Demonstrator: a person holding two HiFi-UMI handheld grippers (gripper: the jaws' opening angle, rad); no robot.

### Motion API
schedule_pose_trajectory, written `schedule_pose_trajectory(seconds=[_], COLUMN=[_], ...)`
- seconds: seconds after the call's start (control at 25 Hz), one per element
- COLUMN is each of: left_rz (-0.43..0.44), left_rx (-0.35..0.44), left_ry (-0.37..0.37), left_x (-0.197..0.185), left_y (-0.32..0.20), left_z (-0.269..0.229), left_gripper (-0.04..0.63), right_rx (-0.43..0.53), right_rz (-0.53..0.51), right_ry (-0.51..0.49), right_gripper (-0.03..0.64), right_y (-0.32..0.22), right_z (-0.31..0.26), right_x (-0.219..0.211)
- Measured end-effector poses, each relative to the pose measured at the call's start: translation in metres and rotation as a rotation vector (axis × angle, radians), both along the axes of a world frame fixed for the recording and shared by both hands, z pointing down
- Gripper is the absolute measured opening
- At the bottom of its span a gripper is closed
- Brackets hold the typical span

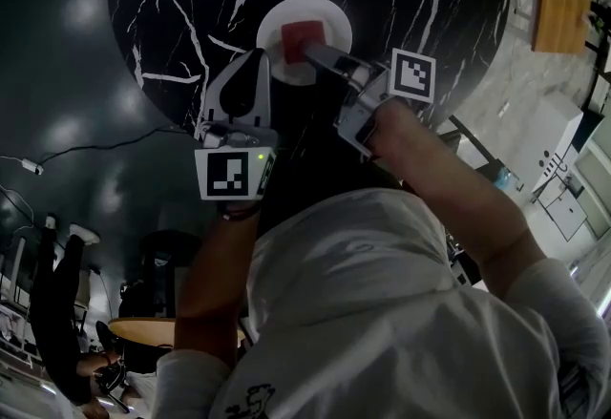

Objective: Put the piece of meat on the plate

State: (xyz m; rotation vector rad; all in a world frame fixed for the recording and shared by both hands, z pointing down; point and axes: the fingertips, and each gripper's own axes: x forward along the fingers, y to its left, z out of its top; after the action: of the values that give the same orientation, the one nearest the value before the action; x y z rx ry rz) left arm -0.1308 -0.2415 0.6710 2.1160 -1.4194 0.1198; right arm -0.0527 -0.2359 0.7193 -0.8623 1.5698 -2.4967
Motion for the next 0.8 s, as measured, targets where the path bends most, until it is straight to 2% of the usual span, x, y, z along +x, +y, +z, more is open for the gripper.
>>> schedule_pose_trajectory(seconds=[0.24,0.44,0.8], left_rz=[-0.022,-0.019,-0.009], left_rx=[0.021,0.003,0.004], left_ry=[0.018,0.027,0.014], left_x=[-0.002,0.002,0.01], left_y=[-0.007,-0.007,-0.011], left_z=[-0.005,-0.004,-0.007], left_gripper=[0.008,0.008,0.008], right_rx=[-0.064,-0.071,-0.063], right_rz=[0.023,0.039,0.037], right_ry=[-0.078,-0.085,-0.078], right_gripper=[0.089,0.089,0.149], right_y=[0.003,0.0,0.001], right_z=[0.002,0.002,-0.011], right_x=[-0.004,0.001,0.012])
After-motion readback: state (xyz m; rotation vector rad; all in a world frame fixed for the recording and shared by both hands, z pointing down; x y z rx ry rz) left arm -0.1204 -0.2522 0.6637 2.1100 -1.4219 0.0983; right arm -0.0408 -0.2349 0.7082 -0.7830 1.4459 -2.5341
